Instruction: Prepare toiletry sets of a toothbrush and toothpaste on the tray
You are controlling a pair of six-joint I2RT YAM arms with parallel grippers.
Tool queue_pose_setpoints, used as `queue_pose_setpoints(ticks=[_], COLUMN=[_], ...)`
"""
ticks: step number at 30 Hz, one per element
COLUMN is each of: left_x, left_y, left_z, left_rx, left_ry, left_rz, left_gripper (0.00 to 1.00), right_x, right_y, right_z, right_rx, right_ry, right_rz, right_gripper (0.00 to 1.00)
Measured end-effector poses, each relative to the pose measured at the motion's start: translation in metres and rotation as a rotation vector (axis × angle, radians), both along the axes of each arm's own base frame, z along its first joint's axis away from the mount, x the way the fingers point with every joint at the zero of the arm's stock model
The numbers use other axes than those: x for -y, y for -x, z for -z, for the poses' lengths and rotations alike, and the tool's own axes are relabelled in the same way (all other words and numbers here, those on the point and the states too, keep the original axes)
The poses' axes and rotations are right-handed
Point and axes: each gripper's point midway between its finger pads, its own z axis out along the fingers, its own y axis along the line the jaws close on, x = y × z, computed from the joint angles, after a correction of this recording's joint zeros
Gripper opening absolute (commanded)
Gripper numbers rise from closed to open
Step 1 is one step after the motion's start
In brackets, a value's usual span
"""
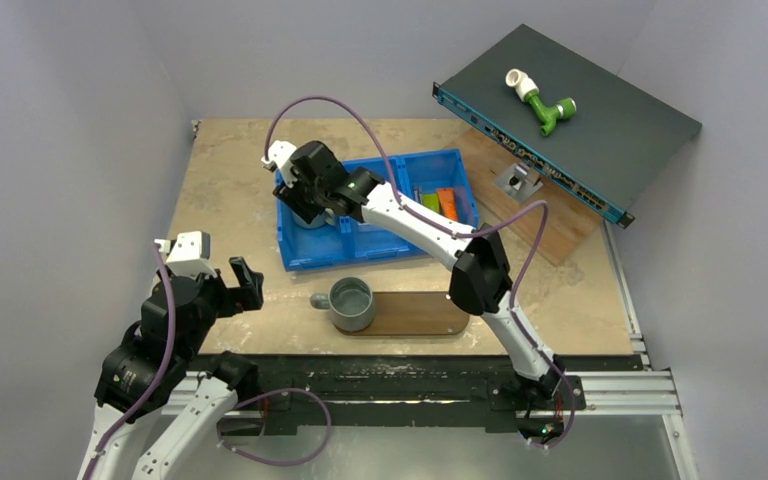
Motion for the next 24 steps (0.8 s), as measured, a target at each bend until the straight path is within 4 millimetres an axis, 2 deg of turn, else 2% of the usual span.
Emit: queue_pose_setpoints(ticks=[9, 24], left_x=[0.0, 0.0], left_y=[0.0, 0.0], left_z=[0.0, 0.0], left_rx=[0.0, 0.0], left_ry=[0.0, 0.0], left_rz=[0.0, -0.001], left_gripper=[1.0, 1.0], right_x=[-0.007, -0.025], right_y=[-0.009, -0.024], right_z=[0.041, 0.077], right_rx=[-0.008, -0.002], right_ry=[0.054, 0.041], right_rz=[-0.021, -0.034], right_gripper=[0.54, 0.54])
